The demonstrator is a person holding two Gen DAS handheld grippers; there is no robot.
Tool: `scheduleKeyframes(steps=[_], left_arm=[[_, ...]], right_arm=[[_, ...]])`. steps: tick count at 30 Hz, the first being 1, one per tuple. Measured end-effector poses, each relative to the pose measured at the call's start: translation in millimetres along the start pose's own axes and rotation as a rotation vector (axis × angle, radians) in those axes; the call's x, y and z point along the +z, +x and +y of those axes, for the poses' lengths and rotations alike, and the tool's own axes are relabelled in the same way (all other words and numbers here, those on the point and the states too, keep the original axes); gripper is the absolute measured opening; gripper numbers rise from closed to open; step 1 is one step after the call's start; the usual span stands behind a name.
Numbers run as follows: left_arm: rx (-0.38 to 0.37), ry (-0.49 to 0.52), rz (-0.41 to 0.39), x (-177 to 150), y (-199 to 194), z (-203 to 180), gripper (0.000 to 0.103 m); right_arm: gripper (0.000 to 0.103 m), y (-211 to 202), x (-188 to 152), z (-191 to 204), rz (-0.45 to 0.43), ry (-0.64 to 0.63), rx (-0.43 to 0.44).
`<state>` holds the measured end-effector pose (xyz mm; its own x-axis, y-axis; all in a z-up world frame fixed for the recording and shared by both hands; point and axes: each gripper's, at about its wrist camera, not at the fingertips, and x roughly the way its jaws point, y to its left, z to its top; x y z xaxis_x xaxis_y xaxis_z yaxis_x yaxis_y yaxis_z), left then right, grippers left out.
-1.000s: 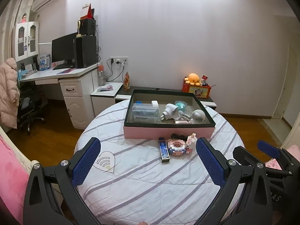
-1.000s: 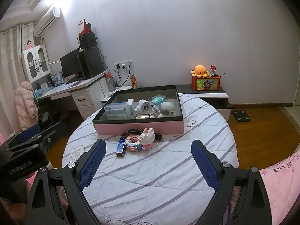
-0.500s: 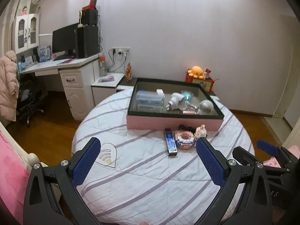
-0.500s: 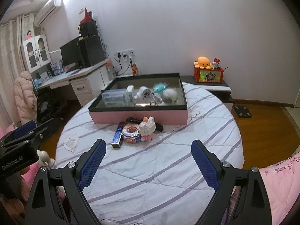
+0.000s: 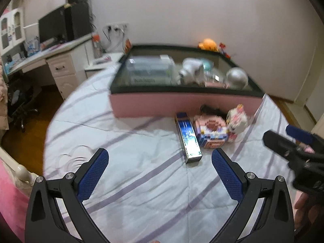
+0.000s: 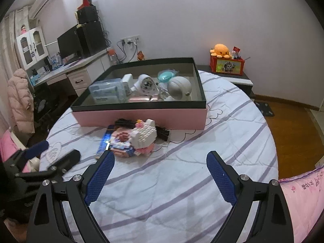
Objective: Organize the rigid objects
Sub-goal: 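Grasp the blue-and-gold tube box with the left tool while the right tool grasps the block figure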
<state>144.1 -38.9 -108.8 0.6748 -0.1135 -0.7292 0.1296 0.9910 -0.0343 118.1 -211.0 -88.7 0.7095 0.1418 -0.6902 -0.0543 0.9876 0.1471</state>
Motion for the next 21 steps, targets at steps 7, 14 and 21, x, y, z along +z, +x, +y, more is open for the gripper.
scheduleKeyframes(steps=[7, 14, 21], left_arm=[[0.000, 0.002, 0.060, 11.3, 36.7, 3.0, 0.103], [-0.044, -0.005, 0.067, 20.1, 43.6, 9.4, 0.092], [-0.063, 0.013, 0.076, 21.2, 42.0, 2.6, 0.086]], right_arm=[[0.093, 23.4, 1.2, -6.2, 0.040, 0.013, 0.010], [0.093, 42.2, 12.7, 5.4, 0.056, 0.001, 0.076], [0.093, 52.8, 13.8, 7.5, 0.064, 0.042, 0.096]])
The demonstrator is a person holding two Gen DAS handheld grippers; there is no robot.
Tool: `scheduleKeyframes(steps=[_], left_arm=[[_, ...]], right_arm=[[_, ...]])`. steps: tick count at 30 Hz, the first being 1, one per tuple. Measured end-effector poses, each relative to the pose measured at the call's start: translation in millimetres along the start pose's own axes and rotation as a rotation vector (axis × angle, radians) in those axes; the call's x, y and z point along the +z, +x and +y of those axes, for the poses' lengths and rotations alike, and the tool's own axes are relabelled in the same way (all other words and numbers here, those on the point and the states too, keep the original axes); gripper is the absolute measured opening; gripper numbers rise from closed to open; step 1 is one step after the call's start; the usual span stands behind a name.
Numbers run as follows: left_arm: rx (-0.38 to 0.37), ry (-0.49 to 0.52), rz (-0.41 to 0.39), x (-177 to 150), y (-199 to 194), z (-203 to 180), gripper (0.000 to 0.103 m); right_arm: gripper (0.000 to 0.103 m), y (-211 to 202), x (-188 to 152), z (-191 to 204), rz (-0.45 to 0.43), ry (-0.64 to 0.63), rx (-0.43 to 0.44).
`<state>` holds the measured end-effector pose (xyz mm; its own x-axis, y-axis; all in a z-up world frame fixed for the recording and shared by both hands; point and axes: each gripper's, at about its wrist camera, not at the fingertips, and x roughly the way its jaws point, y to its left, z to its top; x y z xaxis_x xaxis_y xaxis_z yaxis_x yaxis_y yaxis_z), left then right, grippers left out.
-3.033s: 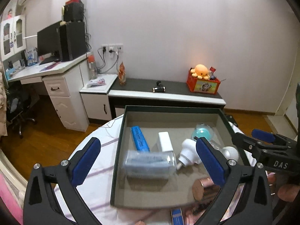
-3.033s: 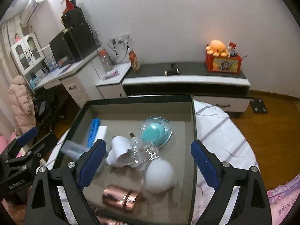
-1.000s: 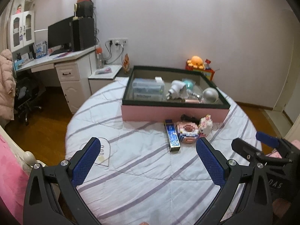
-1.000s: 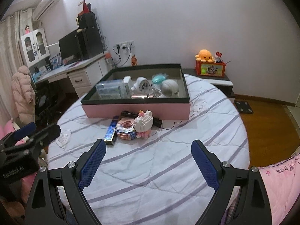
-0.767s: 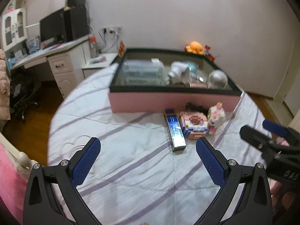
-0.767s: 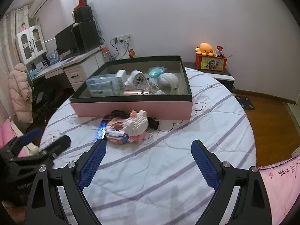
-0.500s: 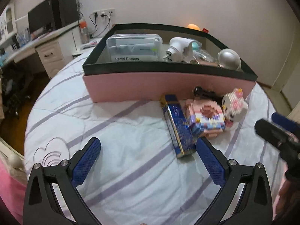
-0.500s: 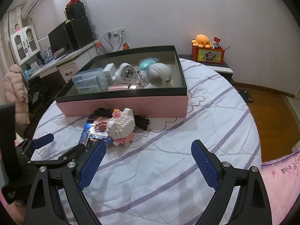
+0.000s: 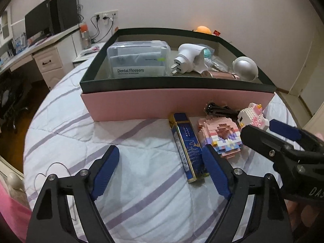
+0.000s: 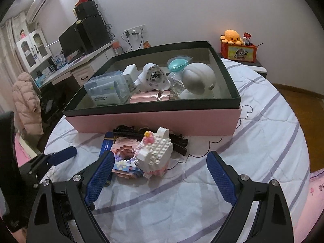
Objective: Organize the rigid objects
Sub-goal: 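Grasp the blue-and-gold tube box with the left tool while the right tool grasps the block figure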
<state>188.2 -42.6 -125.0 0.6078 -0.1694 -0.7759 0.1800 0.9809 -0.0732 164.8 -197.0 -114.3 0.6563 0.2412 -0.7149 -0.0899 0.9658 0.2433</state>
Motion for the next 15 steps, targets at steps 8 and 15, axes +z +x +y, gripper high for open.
scheduleKeyframes(steps=[8, 15], left_arm=[[-0.022, -0.023, 0.005, -8.2, -5.2, -4.5, 0.078], [0.028, 0.034, 0.026, 1.4, 14.5, -21.1, 0.073]], right_arm=[[0.093, 0.5, -3.5, -5.2, 0.008, 0.008, -0.014], [0.093, 0.7, -0.8, -6.4, 0.005, 0.010, -0.027]])
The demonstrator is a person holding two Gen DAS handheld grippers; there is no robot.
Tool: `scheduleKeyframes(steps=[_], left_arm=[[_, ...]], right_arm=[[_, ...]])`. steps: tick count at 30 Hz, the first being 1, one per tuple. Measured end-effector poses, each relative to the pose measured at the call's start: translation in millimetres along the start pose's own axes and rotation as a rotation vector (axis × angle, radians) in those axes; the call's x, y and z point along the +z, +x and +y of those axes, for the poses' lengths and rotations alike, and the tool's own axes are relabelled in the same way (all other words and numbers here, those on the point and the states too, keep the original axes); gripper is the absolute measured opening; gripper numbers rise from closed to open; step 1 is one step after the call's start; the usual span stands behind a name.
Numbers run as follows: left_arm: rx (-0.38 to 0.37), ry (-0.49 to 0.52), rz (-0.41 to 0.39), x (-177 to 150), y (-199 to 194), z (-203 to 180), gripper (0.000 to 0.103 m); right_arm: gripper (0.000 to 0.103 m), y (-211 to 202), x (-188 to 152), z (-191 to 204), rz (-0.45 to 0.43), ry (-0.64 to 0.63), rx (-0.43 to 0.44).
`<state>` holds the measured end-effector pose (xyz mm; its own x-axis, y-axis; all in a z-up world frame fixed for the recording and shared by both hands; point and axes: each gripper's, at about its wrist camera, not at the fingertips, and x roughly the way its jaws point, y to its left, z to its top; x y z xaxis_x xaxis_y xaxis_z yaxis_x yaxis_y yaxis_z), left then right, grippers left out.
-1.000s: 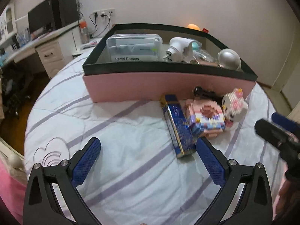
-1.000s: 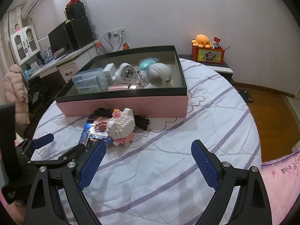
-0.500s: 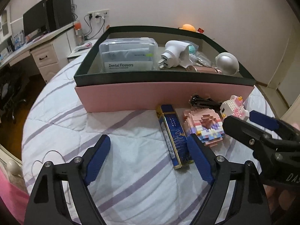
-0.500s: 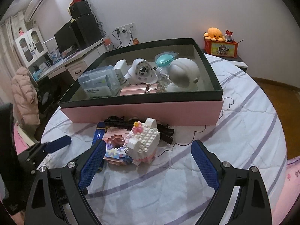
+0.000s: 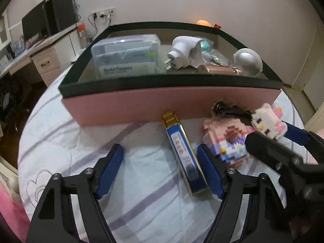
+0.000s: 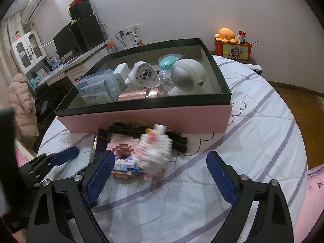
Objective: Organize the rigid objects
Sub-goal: 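Grasp the blue-and-gold tube box with the left tool while the right tool grasps the block figure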
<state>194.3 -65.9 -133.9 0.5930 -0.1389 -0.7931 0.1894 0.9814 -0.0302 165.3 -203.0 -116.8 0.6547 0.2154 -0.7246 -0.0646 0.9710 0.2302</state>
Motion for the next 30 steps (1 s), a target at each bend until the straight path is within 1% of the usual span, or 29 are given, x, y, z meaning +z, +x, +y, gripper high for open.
scheduleKeyframes(steps=[2, 3, 4, 5, 6, 7, 8, 10, 11, 13, 14, 15, 16, 17, 21, 30], left_arm=[[-0.009, -0.009, -0.006, -2.5, -2.3, 3.8, 0.066], [-0.015, -0.016, -0.010, -3.6, -5.0, 6.6, 0.058], [-0.019, -0.024, -0.014, -5.2, -7.3, 9.4, 0.047], [-0.022, -0.031, -0.016, -6.8, -9.1, 12.2, 0.042], [-0.029, -0.042, -0.018, -7.3, -10.6, 16.6, 0.033], [-0.039, -0.049, -0.018, -7.7, -11.5, 20.2, 0.028], [-0.049, -0.057, -0.016, -7.8, -11.6, 23.6, 0.027], [-0.056, -0.062, -0.017, -7.4, -11.2, 27.7, 0.018], [-0.062, -0.065, -0.017, -7.0, -10.9, 29.0, 0.016], [-0.076, -0.077, -0.018, -6.3, -10.4, 31.4, 0.015], [-0.085, -0.087, -0.020, -6.2, -10.5, 33.6, 0.015], [-0.096, -0.102, -0.023, -6.2, -10.6, 36.9, 0.015], [-0.102, -0.111, -0.024, -6.5, -11.1, 39.0, 0.015], [-0.106, -0.116, -0.025, -7.0, -11.8, 40.0, 0.015], [-0.099, -0.106, -0.029, -10.2, -15.1, 38.0, 0.015], [-0.091, -0.103, -0.059, -9.6, -30.5, 36.3, 0.015]], right_arm=[[0.093, -0.4, -0.4, 2.4, 0.000, -0.016, -0.010], [0.093, 0.3, -0.8, 2.5, 0.003, -0.021, -0.011], [0.093, 1.1, -1.3, 1.5, 0.006, -0.019, -0.012], [0.091, 2.0, -1.3, 0.1, 0.007, -0.015, -0.019], [0.086, 2.5, -1.1, -2.2, 0.005, -0.008, -0.027], [0.084, 2.4, -1.3, -6.6, 0.001, 0.012, -0.034], [0.083, 2.1, -1.7, -11.5, -0.003, 0.032, -0.043], [0.083, 4.2, -2.9, -17.6, 0.005, 0.045, -0.058], [0.083, 6.4, -2.5, -20.3, 0.014, 0.047, -0.055], [0.083, 7.5, -1.4, -20.2, 0.018, 0.035, -0.054], [0.081, 7.7, -0.6, -18.2, 0.019, 0.021, -0.058], [0.070, 7.0, 0.7, -15.0, 0.018, 0.002, -0.052], [0.063, 6.6, 1.1, -13.0, 0.017, -0.007, -0.050], [0.053, 6.0, 1.2, -9.5, 0.017, -0.027, -0.065], [0.053, 1.7, -4.9, -5.6, 0.008, -0.044, -0.070], [0.053, -27.3, -9.3, -4.8, -0.056, -0.049, -0.066]])
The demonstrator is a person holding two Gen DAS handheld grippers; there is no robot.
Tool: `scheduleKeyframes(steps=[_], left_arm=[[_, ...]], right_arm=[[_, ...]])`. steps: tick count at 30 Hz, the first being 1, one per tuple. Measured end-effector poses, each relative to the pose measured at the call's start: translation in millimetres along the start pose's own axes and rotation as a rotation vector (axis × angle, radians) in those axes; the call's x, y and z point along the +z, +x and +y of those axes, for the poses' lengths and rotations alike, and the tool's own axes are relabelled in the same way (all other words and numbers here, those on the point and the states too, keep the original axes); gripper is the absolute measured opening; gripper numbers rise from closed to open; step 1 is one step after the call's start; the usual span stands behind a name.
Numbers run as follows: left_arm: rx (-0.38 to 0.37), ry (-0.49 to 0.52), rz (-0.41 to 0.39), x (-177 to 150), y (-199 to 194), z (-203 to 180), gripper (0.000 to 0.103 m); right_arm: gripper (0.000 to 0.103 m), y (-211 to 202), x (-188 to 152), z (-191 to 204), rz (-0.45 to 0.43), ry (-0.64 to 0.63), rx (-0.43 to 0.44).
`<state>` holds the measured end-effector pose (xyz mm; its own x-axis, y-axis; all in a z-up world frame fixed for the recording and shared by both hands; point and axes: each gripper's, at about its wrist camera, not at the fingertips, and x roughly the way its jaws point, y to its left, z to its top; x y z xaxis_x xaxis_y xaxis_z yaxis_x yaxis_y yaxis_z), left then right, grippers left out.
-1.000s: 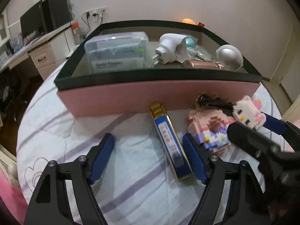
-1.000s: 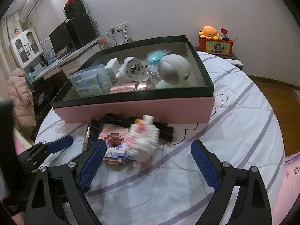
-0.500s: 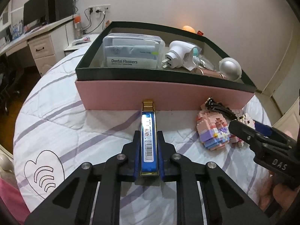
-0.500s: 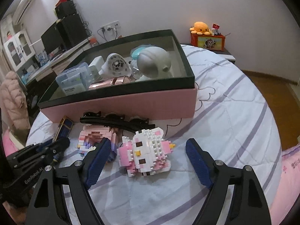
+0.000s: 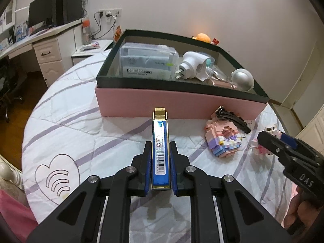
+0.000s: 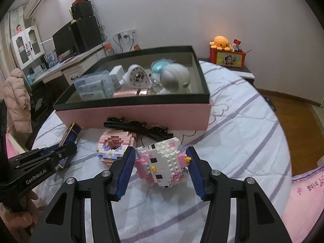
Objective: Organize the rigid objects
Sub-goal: 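Grasp the blue-and-gold tube box with the left tool while the right tool grasps the block figure, then lower the tube box into the pink box with the left tool while the right tool lowers the figure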
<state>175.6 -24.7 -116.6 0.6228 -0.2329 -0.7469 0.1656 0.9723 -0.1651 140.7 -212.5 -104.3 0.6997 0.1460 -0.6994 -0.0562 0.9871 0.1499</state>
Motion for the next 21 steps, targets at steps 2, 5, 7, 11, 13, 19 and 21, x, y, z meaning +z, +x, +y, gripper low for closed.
scheduleKeyframes(steps=[2, 5, 7, 11, 13, 19, 21], left_arm=[[-0.002, 0.002, -0.009, 1.1, -4.4, -1.3, 0.015], [-0.004, 0.008, -0.026, 4.9, -13.5, -2.7, 0.015], [-0.008, 0.014, -0.036, 9.5, -18.9, -4.1, 0.015], [-0.013, 0.036, -0.067, 25.9, -29.5, -7.4, 0.015], [0.001, 0.059, -0.089, 38.3, -33.5, -12.3, 0.015], [0.010, 0.091, -0.154, 82.5, -40.3, -20.9, 0.015], [0.010, 0.093, -0.169, 96.9, -38.9, -22.8, 0.015]], right_arm=[[0.053, -5.9, 2.3, 1.8, -0.011, -0.006, 0.002], [0.053, -15.3, 7.7, 4.1, -0.032, -0.013, 0.013], [0.053, -20.6, 12.2, 6.1, -0.045, -0.020, 0.021], [0.053, -29.0, 31.3, 11.0, -0.078, -0.046, 0.043], [0.053, -32.8, 44.8, 12.8, -0.097, -0.059, 0.055], [0.053, -31.2, 91.2, 18.9, -0.136, -0.089, 0.063], [0.053, -25.0, 110.8, 22.0, -0.141, -0.100, 0.065]])
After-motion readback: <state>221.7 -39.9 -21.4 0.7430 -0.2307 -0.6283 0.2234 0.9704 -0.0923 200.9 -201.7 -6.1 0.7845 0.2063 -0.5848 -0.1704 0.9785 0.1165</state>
